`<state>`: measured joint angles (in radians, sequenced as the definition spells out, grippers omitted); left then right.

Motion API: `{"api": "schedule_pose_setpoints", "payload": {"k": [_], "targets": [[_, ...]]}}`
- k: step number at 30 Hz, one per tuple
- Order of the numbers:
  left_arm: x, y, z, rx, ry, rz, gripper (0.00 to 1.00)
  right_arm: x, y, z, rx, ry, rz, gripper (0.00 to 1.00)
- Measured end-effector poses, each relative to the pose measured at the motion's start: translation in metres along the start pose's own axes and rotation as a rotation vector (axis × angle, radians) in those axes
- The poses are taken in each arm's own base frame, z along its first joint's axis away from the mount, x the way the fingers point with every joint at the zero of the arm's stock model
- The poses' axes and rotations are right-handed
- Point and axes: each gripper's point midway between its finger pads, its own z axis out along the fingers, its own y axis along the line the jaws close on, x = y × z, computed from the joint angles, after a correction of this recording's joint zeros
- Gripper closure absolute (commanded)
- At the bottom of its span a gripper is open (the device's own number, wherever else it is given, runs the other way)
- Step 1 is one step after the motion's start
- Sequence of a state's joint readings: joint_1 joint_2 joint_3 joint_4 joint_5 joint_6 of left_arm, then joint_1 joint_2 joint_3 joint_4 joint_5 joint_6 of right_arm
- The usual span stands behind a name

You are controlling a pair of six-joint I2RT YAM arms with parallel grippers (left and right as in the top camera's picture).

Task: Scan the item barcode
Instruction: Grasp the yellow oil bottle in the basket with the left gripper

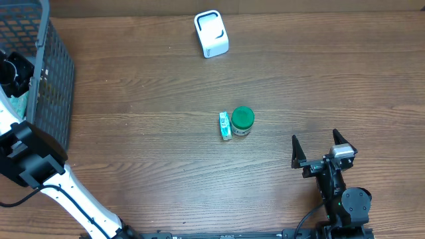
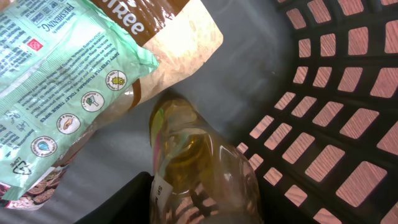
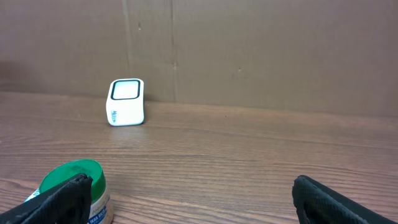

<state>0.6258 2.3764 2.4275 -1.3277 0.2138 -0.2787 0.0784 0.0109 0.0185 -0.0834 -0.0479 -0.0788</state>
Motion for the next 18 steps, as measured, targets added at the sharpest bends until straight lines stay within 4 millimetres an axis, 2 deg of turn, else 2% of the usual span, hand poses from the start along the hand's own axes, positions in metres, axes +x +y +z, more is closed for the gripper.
{"api": "schedule_pose_setpoints", "payload": {"k": [7, 12, 15, 18], "targets": [[0.001, 0.002, -0.001, -0.01, 0.002, -0.001, 0.58, 0.0, 0.0, 0.0, 0.0, 0.0, 0.0, 0.0], [-0.001, 0.0, -0.009, -0.01, -0.009, 0.0, 0.69, 0.0, 0.0, 0.0, 0.0, 0.0, 0.0, 0.0], [-0.009, -0.005, -0.026, -0.001, -0.057, 0.008, 0.72, 0.0, 0.0, 0.0, 0.0, 0.0, 0.0, 0.0], [-0.017, -0.016, -0.061, 0.024, -0.142, 0.027, 0.73, 0.0, 0.0, 0.0, 0.0, 0.0, 0.0, 0.0]]}}
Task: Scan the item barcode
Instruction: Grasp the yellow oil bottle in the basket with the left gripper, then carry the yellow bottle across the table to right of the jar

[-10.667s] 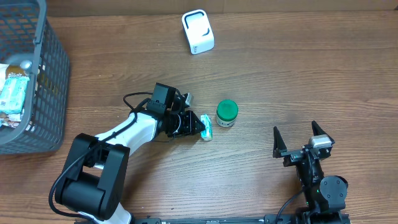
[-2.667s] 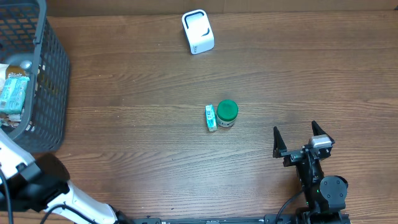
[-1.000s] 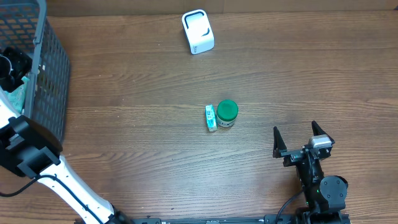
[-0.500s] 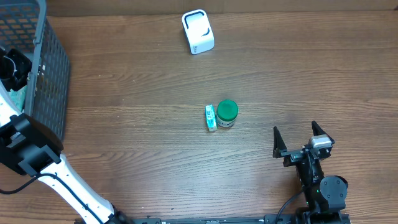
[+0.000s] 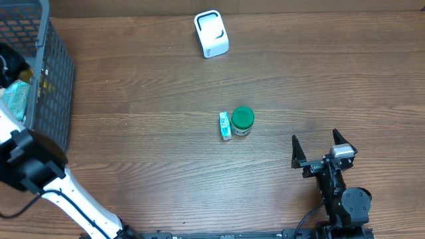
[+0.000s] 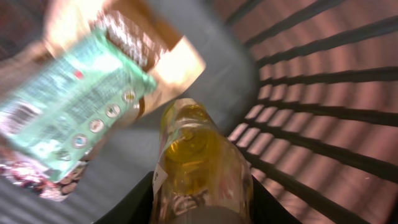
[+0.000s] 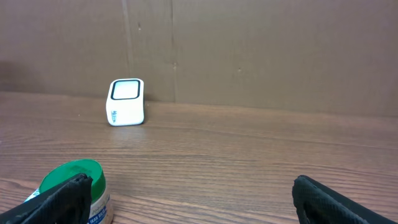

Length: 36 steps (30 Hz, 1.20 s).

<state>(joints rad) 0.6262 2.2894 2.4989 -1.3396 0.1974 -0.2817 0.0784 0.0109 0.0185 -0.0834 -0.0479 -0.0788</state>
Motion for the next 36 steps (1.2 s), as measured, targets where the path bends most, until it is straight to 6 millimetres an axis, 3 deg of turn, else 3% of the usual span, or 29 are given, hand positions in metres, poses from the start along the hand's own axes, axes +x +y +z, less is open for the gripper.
{"api": "schedule_pose_setpoints", "payload": {"k": [4, 8, 11, 15, 20, 26, 36], "targets": [[-0.018, -0.018, -0.063, 0.044, -0.151, 0.027, 0.74, 0.0, 0.0, 0.0, 0.0, 0.0, 0.0, 0.0], [-0.023, -0.037, -0.144, 0.097, -0.315, 0.039, 0.77, 0.0, 0.0, 0.0, 0.0, 0.0, 0.0, 0.0], [-0.016, -0.048, -0.185, 0.135, -0.383, 0.046, 0.77, 0.0, 0.0, 0.0, 0.0, 0.0, 0.0, 0.0], [-0.002, -0.067, -0.219, 0.185, -0.428, 0.068, 0.77, 0.0, 0.0, 0.0, 0.0, 0.0, 0.0, 0.0], [0.021, -0.099, -0.237, 0.248, -0.423, 0.131, 0.77, 0.0, 0.0, 0.0, 0.0, 0.001, 0.0, 0.0], [0.064, -0.137, -0.243, 0.307, -0.35, 0.218, 0.76, 0.0, 0.0, 0.0, 0.0, 0.0, 0.0, 0.0], [0.127, -0.162, -0.227, 0.229, -0.201, 0.335, 0.76, 0.0, 0.0, 0.0, 0.0, 0.0, 0.0, 0.0]]}}
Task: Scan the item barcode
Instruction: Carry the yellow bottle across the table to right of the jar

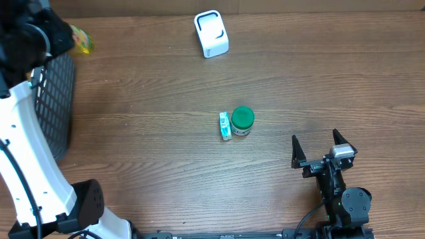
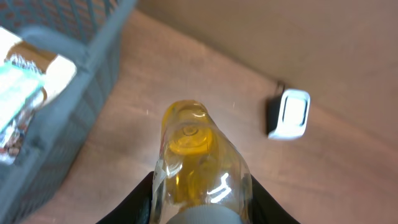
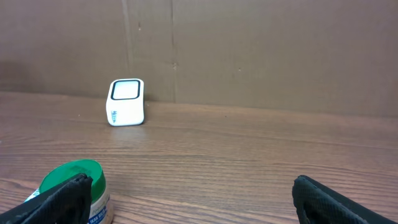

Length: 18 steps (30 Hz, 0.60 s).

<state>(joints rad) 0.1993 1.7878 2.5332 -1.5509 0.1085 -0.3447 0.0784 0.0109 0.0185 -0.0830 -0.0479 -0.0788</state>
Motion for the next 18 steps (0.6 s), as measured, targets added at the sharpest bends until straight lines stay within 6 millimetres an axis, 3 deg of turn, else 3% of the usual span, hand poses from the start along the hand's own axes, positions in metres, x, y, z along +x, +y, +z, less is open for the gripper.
{"api": "schedule_pose_setpoints", "payload": {"k": [10, 13, 18], "targets": [[0.059, -0.051, 0.01, 0.017, 0.175, 0.156, 0.76, 0.0, 0.0, 0.0, 0.0, 0.001, 0.0, 0.0], [0.076, -0.069, 0.029, 0.026, 0.239, 0.206, 0.76, 0.0, 0.0, 0.0, 0.0, 0.0, 0.0, 0.0], [0.109, -0.097, 0.076, 0.017, 0.37, 0.284, 0.77, 0.0, 0.0, 0.0, 0.0, 0.0, 0.0, 0.0]]}}
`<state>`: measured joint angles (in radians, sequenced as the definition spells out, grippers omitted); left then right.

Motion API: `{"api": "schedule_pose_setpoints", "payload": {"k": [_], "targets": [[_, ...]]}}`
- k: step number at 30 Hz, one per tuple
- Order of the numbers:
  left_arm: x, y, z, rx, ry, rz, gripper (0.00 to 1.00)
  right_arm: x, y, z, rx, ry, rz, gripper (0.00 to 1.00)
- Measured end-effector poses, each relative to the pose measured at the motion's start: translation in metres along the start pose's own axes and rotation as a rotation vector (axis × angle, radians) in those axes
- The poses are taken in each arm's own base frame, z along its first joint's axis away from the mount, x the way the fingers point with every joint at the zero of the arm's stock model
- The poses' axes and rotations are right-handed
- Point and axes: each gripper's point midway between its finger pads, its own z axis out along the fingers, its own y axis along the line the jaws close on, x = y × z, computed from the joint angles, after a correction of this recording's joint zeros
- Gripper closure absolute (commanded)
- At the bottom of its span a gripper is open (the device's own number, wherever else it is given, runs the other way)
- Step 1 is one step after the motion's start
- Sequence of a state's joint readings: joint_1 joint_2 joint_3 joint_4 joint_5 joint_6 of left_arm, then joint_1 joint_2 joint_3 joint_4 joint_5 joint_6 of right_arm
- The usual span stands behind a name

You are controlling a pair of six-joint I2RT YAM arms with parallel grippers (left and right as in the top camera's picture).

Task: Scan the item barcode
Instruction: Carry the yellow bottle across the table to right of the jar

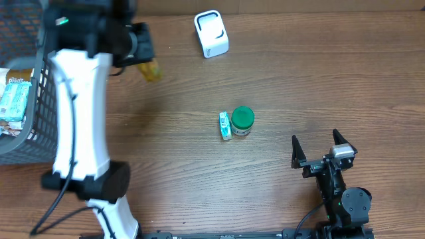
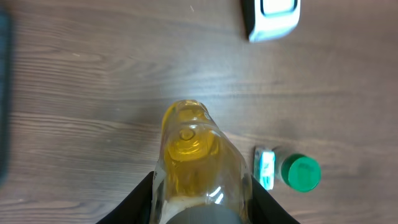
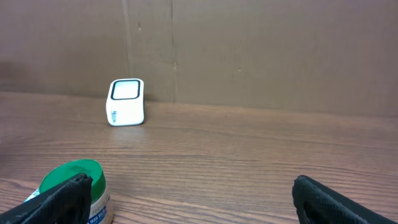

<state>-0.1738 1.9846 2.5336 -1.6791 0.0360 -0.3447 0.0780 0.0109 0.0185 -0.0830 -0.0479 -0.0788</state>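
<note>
My left gripper (image 2: 200, 214) is shut on a clear bottle of yellow liquid (image 2: 198, 155), held above the table left of the white barcode scanner (image 1: 211, 33). In the overhead view the bottle (image 1: 149, 69) pokes out past the arm. The scanner (image 2: 271, 17) shows at the top of the left wrist view, its window facing up. My right gripper (image 1: 323, 149) stands open at the lower right, nothing between its fingers.
A green-lidded jar (image 1: 242, 121) and a small teal box (image 1: 225, 125) sit mid-table. A grey wire basket (image 1: 33, 99) at the left edge holds a snack packet (image 1: 13, 99). The wooden table (image 1: 299, 73) stretches right of the scanner.
My left arm has carried the bottle from beside the basket's far corner rightward, now over the table left of the scanner. The jar and teal box have come into its wrist view.
My left gripper was down in the basket, shut on the bottle beside the snack packets. Then the bottle was raised inside the basket, then out past its rim, and now hangs over the table near the scanner. My right arm stayed still.
</note>
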Motion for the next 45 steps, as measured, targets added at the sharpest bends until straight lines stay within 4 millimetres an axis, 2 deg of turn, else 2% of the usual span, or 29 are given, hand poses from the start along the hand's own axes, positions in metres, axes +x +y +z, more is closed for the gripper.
{"api": "schedule_pose_setpoints", "payload": {"k": [3, 7, 13, 19, 27, 31, 38, 45], "targets": [[0.01, -0.023, 0.036, -0.008, 0.086, 0.056, 0.77, 0.0, 0.0, 0.0, 0.0, 0.001, 0.0, 0.0], [0.026, -0.05, 0.073, -0.019, 0.174, 0.124, 0.76, 0.0, 0.0, 0.0, 0.0, 0.0, 0.0, 0.0], [0.038, -0.088, 0.111, -0.015, 0.198, 0.21, 0.79, 0.0, 0.0, 0.0, 0.0, 0.001, 0.0, 0.0], [0.032, -0.125, 0.117, 0.042, 0.115, 0.274, 0.8, 0.0, 0.0, 0.0, 0.0, 0.0, 0.0, 0.0], [0.041, -0.176, 0.115, 0.121, 0.045, 0.342, 0.79, 0.0, 0.0, 0.0, 0.0, 0.0, 0.0, 0.0], [0.044, -0.198, 0.117, 0.158, 0.016, 0.324, 0.8, 0.0, 0.0, 0.0, 0.0, 0.0, 0.0, 0.0], [0.062, -0.228, 0.128, 0.186, 0.032, 0.229, 0.79, 0.0, 0.0, 0.0, 0.0, 0.0, 0.0, 0.0], [0.092, -0.251, 0.142, 0.178, 0.094, 0.1, 0.81, 0.0, 0.0, 0.0, 0.0, 0.0, 0.0, 0.0]]}}
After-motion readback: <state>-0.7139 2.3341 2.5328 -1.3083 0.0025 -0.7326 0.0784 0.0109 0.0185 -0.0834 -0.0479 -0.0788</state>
